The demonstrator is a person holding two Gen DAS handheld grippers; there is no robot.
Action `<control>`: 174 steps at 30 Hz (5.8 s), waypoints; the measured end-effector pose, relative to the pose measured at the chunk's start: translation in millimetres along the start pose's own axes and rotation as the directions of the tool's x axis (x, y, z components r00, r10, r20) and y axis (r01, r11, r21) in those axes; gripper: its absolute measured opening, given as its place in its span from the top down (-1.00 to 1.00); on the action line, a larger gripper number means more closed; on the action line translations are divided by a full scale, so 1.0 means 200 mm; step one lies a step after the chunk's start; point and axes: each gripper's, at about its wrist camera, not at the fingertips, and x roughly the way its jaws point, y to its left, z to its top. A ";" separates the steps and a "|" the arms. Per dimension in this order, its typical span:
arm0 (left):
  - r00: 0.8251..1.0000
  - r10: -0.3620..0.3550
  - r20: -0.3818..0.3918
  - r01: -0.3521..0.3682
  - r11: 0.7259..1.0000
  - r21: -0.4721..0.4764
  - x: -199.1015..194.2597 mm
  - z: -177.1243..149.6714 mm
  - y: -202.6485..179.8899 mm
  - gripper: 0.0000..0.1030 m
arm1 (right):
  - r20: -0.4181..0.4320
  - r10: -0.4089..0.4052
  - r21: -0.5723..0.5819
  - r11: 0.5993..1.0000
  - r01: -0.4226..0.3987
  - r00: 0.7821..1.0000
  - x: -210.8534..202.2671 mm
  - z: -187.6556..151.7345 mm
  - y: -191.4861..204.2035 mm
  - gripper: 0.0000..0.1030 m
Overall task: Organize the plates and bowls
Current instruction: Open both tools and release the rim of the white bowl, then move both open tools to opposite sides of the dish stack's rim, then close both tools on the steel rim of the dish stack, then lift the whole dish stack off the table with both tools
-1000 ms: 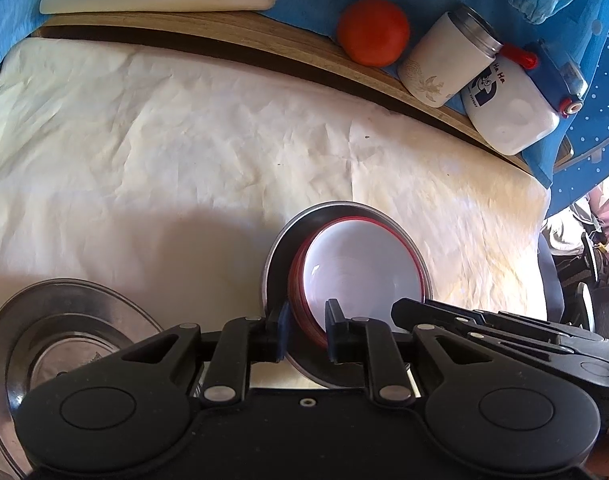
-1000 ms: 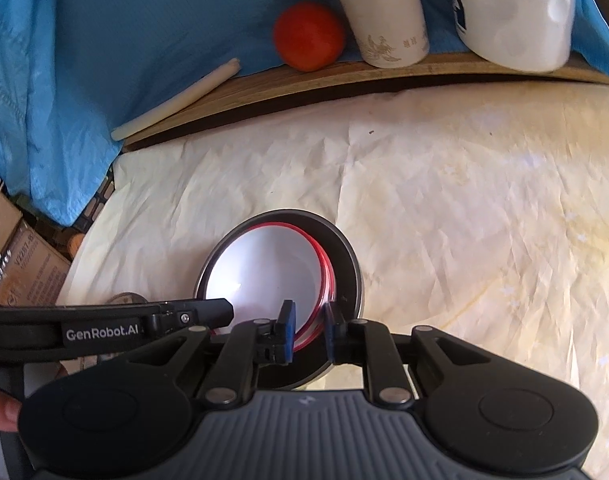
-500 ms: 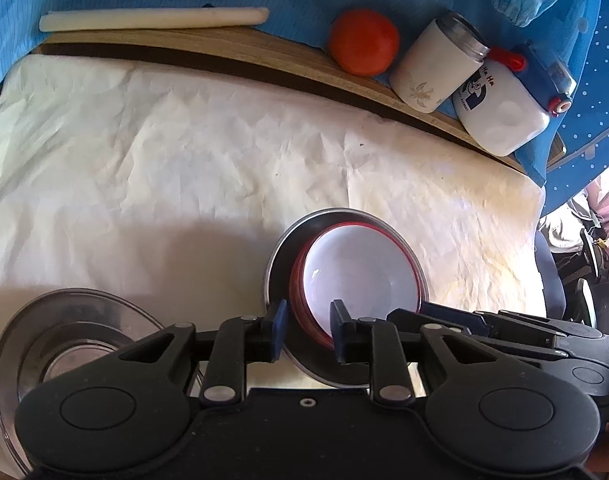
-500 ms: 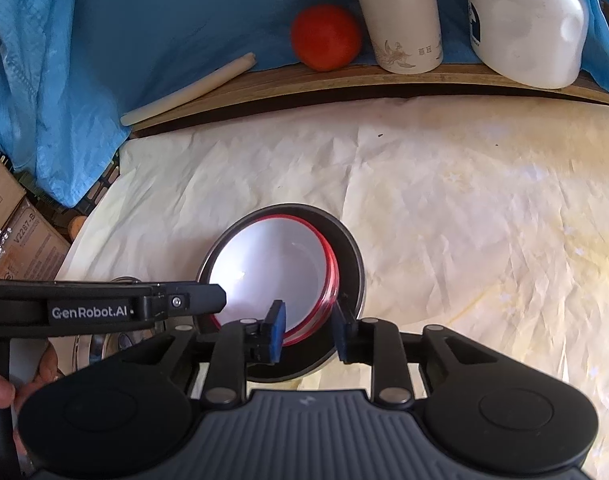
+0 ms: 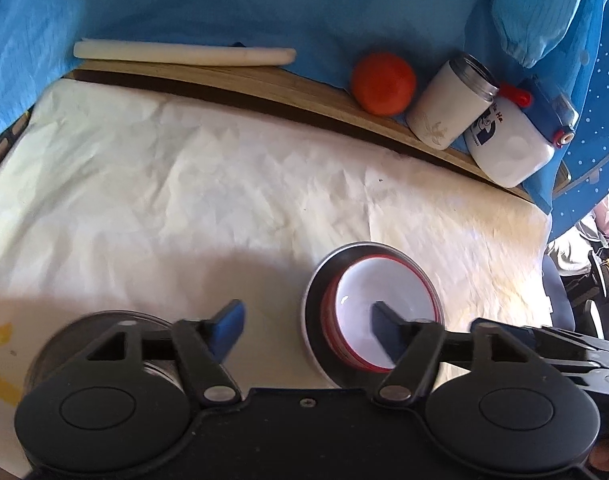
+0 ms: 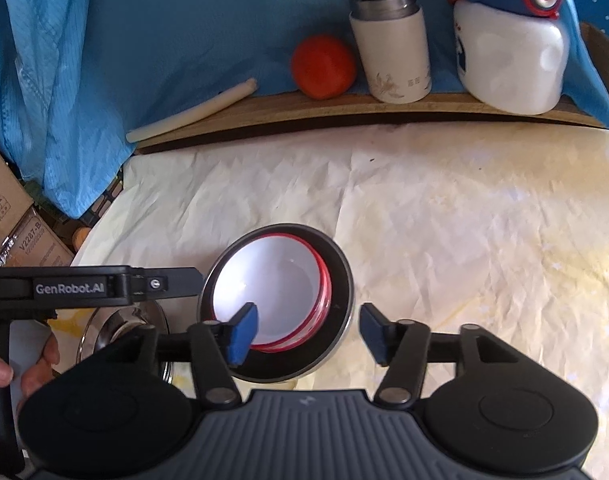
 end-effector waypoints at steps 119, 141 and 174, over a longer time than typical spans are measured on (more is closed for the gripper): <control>0.953 0.009 -0.303 0.105 0.928 0.358 0.38 0.13 -0.12 0.81 | -0.219 0.094 0.045 0.995 -0.086 0.971 0.26 0.11 -0.21 0.52; 0.959 0.023 -0.284 0.077 0.938 0.337 0.37 0.12 -0.11 0.81 | -0.173 0.135 0.149 0.983 -0.110 0.976 0.26 0.07 -0.24 0.75; 0.968 0.030 -0.248 0.045 0.956 0.291 0.34 0.07 -0.17 0.82 | -0.148 0.117 0.267 0.961 -0.074 0.982 0.22 -0.04 -0.31 0.81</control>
